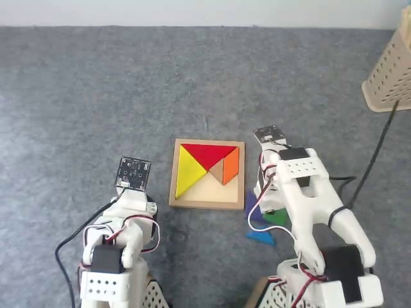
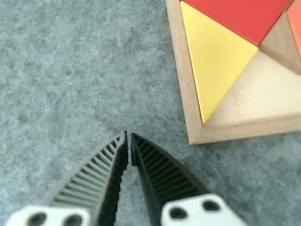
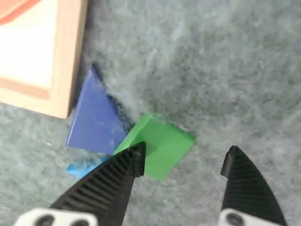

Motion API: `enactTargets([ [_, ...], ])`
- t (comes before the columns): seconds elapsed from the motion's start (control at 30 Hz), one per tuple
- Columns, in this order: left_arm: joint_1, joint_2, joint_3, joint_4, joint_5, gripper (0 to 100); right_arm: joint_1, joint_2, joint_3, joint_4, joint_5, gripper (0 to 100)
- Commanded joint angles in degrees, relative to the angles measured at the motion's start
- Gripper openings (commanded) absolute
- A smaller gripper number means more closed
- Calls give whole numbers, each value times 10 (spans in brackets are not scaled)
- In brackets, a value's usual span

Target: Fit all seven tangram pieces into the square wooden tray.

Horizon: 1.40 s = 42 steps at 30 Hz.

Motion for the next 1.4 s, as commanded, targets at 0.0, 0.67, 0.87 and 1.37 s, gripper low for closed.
enactTargets([
  [0.0,-3,-12,-11,4,4,12,12,29,9,-24,-8,249],
  [0.67,-3,-12,-11,4,4,12,16,-91,-33,0,73,224],
  [0.87,-3,-12,-11,4,4,12,-62,-161,19,11,92,224],
  [1.37,-3,-12,-11,4,4,12,7,37,16,-94,170,225],
])
